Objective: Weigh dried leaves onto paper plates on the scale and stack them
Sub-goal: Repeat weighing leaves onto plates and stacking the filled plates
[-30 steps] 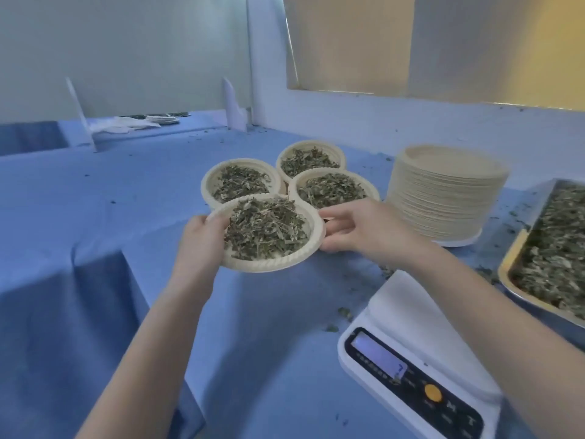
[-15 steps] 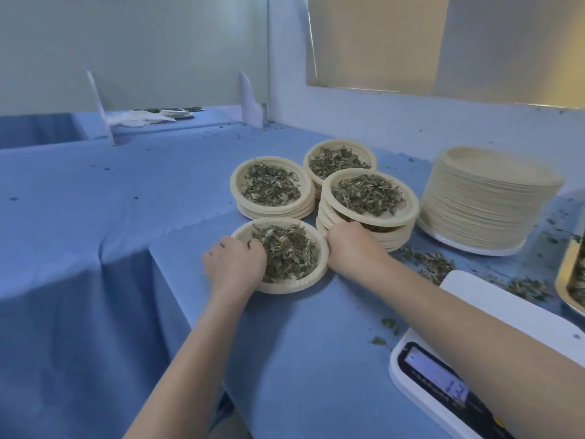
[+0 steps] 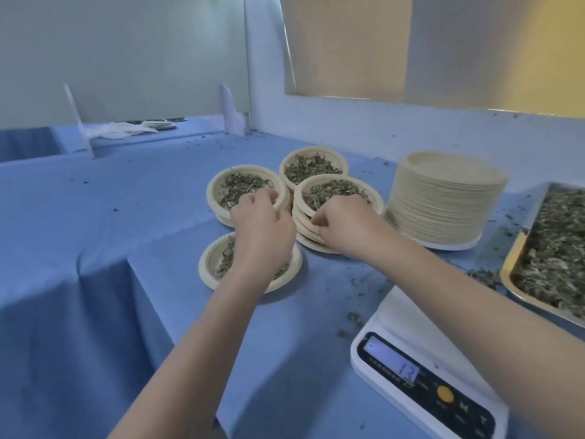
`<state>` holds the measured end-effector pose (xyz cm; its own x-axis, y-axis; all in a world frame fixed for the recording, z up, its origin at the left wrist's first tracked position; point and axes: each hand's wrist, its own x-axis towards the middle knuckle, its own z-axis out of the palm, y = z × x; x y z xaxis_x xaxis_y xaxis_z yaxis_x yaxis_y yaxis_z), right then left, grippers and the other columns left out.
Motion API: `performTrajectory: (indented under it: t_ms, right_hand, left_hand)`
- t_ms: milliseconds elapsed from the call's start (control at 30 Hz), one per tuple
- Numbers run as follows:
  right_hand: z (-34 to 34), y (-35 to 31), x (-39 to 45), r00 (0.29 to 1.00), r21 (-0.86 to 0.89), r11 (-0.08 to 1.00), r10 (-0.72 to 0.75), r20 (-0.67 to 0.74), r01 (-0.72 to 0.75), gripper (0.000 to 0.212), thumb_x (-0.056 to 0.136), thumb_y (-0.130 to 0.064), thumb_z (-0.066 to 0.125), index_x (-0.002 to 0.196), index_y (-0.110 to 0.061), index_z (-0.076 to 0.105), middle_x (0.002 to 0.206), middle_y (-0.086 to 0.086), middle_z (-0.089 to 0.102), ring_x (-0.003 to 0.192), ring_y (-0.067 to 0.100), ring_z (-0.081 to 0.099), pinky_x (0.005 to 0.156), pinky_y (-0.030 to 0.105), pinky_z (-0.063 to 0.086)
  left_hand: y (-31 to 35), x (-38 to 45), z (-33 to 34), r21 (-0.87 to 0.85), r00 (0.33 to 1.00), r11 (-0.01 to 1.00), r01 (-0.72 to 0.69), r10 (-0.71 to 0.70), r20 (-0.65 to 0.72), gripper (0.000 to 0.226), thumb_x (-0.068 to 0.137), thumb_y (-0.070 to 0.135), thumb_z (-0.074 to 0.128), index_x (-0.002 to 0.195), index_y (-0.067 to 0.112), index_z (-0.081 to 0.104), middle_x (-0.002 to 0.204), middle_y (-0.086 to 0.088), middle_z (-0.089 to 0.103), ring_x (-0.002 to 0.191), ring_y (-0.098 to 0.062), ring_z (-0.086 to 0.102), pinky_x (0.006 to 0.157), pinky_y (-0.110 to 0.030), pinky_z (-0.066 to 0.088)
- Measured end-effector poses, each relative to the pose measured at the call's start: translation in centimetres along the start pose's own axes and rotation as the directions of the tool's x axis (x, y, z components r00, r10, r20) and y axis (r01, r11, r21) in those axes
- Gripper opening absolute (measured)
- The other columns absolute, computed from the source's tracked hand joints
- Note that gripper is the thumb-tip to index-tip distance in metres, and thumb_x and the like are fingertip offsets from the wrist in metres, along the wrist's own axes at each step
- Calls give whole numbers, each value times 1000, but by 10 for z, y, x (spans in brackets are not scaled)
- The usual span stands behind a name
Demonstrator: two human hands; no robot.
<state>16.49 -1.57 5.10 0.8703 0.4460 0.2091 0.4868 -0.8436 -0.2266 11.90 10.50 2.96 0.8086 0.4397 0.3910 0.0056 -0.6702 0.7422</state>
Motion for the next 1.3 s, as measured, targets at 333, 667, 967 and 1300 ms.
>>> performTrajectory:
  t_ms: [333,667,967,1300]
  right_hand:
    - [-96,80,-37,971,-65,997,18,-239,-34,24,83,-3,47,89,-7,69,84,14,66,79,26,56,61,29,32]
    - [-115,193,-14,910,58,932,361,-206,-357,28,86,-21,54,103,-2,66,101,11,66,94,28,59,81,40,51]
    - [-90,235,22,801,359,756,598,-36,-548,32,83,-7,42,61,-17,21,62,2,21,54,17,17,48,29,15]
    - [-106,227,25,796,429,757,591,-130,-492,35,86,4,35,61,-17,22,63,2,23,52,16,20,46,26,16]
  left_hand:
    - [129,-10,78,-298,937,927,-228,292,191,25,81,-2,40,79,22,50,95,-6,63,95,-25,54,66,-27,27]
    - [174,44,151,112,941,968,-224,186,281,39,92,15,40,129,2,42,134,-23,42,124,-36,38,101,-36,28]
    - [163,84,192,44,916,997,69,-81,394,34,93,7,39,119,-10,53,124,-26,55,115,-38,53,80,-31,41]
    - [181,94,181,145,928,988,-50,-8,372,35,92,2,32,120,-10,50,127,-27,51,121,-37,46,88,-33,41]
